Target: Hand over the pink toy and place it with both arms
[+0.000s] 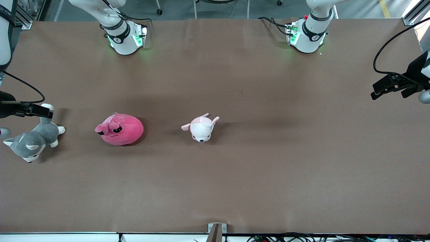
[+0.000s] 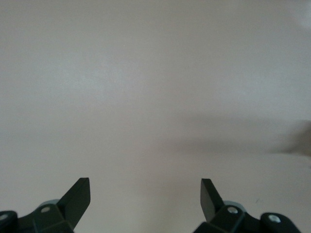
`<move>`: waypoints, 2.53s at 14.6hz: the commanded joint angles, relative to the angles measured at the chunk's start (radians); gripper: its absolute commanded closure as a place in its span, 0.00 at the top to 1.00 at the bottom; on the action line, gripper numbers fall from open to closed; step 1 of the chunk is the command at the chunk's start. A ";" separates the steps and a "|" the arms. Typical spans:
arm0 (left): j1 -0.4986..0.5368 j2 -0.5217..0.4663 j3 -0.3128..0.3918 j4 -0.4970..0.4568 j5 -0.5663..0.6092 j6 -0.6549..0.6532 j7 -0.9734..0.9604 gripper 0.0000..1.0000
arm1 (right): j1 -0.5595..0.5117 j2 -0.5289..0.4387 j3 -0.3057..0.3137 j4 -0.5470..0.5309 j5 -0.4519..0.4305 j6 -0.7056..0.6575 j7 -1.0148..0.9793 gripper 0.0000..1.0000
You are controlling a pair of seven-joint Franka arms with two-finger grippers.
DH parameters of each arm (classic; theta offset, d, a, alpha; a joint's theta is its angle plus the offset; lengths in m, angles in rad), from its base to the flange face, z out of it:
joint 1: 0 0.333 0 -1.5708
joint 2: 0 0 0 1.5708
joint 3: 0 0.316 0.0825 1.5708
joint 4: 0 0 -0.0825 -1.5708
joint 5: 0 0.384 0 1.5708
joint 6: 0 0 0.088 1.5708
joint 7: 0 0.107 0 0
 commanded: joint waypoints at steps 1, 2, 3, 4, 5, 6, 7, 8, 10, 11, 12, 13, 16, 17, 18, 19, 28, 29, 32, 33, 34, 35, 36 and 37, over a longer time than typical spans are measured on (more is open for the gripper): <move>-0.152 0.004 0.143 0.019 0.009 -0.012 0.007 1.00 | -0.010 -0.012 0.018 -0.010 0.020 -0.020 0.006 1.00; -0.206 0.004 0.195 0.019 0.009 -0.012 0.007 1.00 | -0.012 -0.016 0.021 -0.008 0.021 -0.043 0.004 1.00; -0.245 0.002 0.235 0.019 0.009 -0.014 0.007 1.00 | -0.007 -0.028 0.022 -0.010 0.029 -0.071 0.001 1.00; -0.256 0.004 0.248 0.020 0.009 -0.014 0.007 1.00 | -0.001 -0.042 0.022 -0.019 0.031 -0.091 0.000 1.00; -0.257 0.002 0.248 0.019 0.009 -0.014 0.007 1.00 | -0.006 -0.057 0.022 -0.037 0.031 -0.088 0.000 1.00; -0.257 0.002 0.248 0.019 0.009 -0.014 0.006 1.00 | -0.009 -0.080 0.021 -0.063 0.031 -0.080 -0.002 1.00; -0.257 0.002 0.248 0.019 0.009 -0.014 0.004 1.00 | -0.009 -0.106 0.021 -0.088 0.031 -0.076 -0.003 1.00; -0.257 0.001 0.248 0.019 0.009 -0.014 0.004 1.00 | -0.009 -0.136 0.019 -0.114 0.028 -0.065 -0.005 1.00; -0.257 -0.001 0.248 0.019 0.009 -0.014 0.004 1.00 | -0.006 -0.200 0.019 -0.184 0.017 -0.018 -0.007 1.00; -0.250 -0.001 0.241 0.020 0.009 -0.014 0.006 1.00 | 0.002 -0.263 0.024 -0.248 -0.003 0.005 -0.008 1.00; -0.250 -0.001 0.239 0.020 0.009 -0.014 0.007 1.00 | 0.006 -0.268 0.024 -0.249 -0.012 0.006 -0.008 1.00; -0.250 -0.001 0.239 0.020 0.009 -0.014 0.009 1.00 | 0.009 -0.278 0.024 -0.251 -0.015 0.004 -0.008 1.00; -0.250 -0.001 0.237 0.033 0.007 -0.012 0.012 1.00 | 0.010 -0.301 0.024 -0.257 -0.015 -0.002 -0.008 1.00; -0.248 -0.001 0.236 0.036 0.004 -0.012 0.013 1.00 | 0.008 -0.311 0.024 -0.258 -0.015 -0.005 -0.008 1.00; -0.248 -0.001 0.236 0.037 0.005 -0.011 0.013 1.00 | 0.010 -0.320 0.024 -0.266 -0.015 -0.004 -0.010 1.00; -0.248 -0.001 0.236 0.037 -0.005 -0.012 0.016 1.00 | 0.011 -0.332 0.024 -0.271 -0.015 -0.002 -0.010 1.00; -0.247 0.001 0.234 0.037 -0.008 -0.011 0.087 1.00 | 0.014 -0.384 0.039 -0.264 -0.023 -0.028 -0.010 1.00; -0.248 0.001 0.234 0.037 -0.008 -0.011 0.082 1.00 | 0.017 -0.392 0.041 -0.263 -0.023 -0.037 -0.010 1.00; -0.248 0.001 0.234 0.037 -0.008 -0.011 0.082 1.00 | 0.019 -0.397 0.039 -0.264 -0.023 -0.050 -0.008 1.00; -0.248 0.002 0.234 0.037 -0.008 -0.011 0.084 1.00 | 0.019 -0.395 0.039 -0.264 -0.023 -0.047 -0.008 1.00; -0.248 0.001 0.234 0.037 -0.010 -0.011 0.084 1.00 | 0.019 -0.395 0.039 -0.266 -0.022 -0.045 -0.008 1.00; -0.247 0.001 0.236 0.037 -0.010 -0.011 0.087 1.00 | 0.020 -0.395 0.039 -0.267 -0.020 -0.045 -0.007 1.00; -0.244 0.001 0.239 0.037 -0.010 -0.011 0.088 1.00 | 0.019 -0.395 0.039 -0.267 -0.015 -0.042 -0.007 1.00; -0.243 0.001 0.242 0.037 -0.010 -0.011 0.088 1.00 | 0.017 -0.395 0.038 -0.267 -0.011 -0.040 -0.007 1.00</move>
